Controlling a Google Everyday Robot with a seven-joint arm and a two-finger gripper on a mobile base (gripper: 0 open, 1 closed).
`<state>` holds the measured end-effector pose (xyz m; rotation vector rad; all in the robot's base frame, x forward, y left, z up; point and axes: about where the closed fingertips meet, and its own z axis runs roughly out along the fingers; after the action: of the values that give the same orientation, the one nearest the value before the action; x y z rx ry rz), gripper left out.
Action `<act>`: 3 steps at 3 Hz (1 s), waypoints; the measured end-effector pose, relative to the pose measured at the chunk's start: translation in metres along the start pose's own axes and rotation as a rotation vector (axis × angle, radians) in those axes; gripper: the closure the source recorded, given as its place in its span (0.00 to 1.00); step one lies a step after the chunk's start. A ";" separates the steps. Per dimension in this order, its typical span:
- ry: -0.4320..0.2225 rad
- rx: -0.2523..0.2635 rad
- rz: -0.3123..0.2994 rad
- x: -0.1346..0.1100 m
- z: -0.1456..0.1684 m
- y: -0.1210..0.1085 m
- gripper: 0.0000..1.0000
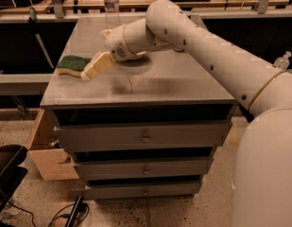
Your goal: Pick sponge
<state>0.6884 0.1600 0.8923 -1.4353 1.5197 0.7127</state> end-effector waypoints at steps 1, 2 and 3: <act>-0.014 -0.019 0.003 0.000 0.018 0.003 0.00; -0.019 -0.044 0.015 0.003 0.041 0.005 0.00; -0.012 -0.069 0.042 0.014 0.062 0.005 0.00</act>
Offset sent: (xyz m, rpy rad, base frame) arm 0.0122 0.0570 -0.0386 0.0239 0.0588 0.0526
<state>0.6978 0.2090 0.8526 -1.4515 1.5331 0.8051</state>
